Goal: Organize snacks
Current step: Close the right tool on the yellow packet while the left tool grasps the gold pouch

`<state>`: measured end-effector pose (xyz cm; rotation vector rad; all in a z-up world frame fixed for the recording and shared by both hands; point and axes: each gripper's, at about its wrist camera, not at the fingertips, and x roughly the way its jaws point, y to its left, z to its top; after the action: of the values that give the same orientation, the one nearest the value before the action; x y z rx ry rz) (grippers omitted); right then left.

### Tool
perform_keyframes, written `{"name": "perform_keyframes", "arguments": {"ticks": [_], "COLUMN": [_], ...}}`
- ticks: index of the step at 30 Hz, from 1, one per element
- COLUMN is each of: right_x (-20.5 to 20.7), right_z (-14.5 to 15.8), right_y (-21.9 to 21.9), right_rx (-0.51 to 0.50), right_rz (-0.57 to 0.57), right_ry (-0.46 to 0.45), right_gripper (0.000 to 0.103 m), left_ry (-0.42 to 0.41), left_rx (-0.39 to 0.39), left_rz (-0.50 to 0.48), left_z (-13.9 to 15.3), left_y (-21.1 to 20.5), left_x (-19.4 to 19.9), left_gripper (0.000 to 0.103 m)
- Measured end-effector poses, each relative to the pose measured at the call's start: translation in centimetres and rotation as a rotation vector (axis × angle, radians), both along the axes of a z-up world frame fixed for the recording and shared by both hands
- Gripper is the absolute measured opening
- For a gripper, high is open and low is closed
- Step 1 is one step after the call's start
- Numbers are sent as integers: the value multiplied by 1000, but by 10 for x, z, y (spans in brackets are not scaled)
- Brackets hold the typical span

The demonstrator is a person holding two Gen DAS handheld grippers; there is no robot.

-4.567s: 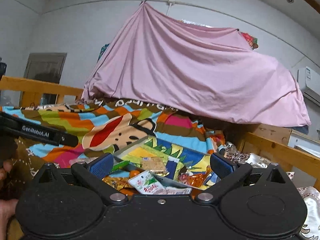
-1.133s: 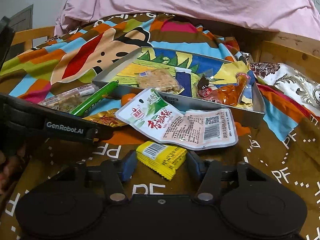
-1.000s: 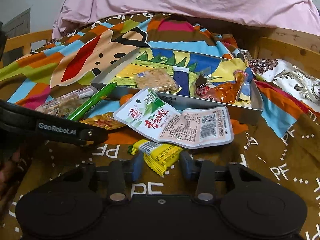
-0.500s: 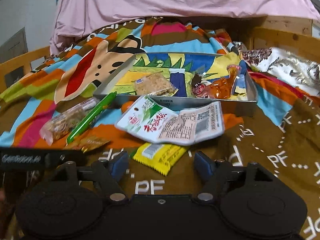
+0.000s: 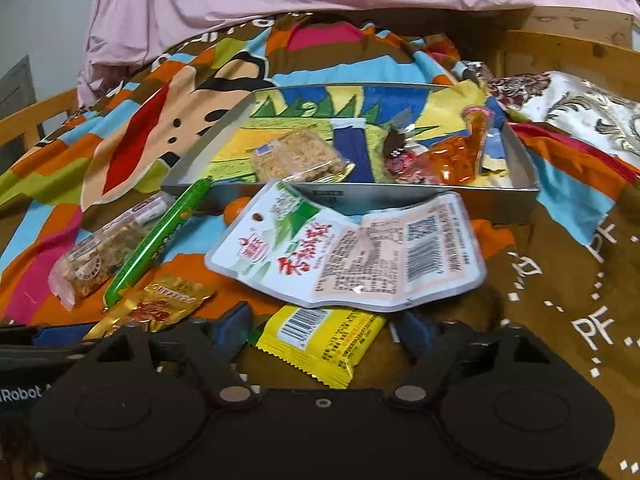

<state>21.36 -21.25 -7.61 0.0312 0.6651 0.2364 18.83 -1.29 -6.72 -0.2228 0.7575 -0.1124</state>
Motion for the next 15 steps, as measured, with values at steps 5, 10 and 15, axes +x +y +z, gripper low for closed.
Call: {"name": "perform_keyframes", "arguments": {"ticks": [5, 10, 15], "right_x": [-16, -47, -66], "right_z": [9, 18, 16], "right_y": [-16, -28, -33], "right_rx": [20, -17, -69], "right_rz": [8, 62, 57], "right_ry": [24, 68, 75], "right_gripper": [63, 63, 69], "left_ry": [-5, 14, 30], "left_rx": [-6, -51, -60], "left_rz": [-7, -17, -29], "left_z": [3, 8, 9], "left_y": [0, -1, -6], "left_x": [-4, -13, -25], "left_gripper": [62, 62, 62]}}
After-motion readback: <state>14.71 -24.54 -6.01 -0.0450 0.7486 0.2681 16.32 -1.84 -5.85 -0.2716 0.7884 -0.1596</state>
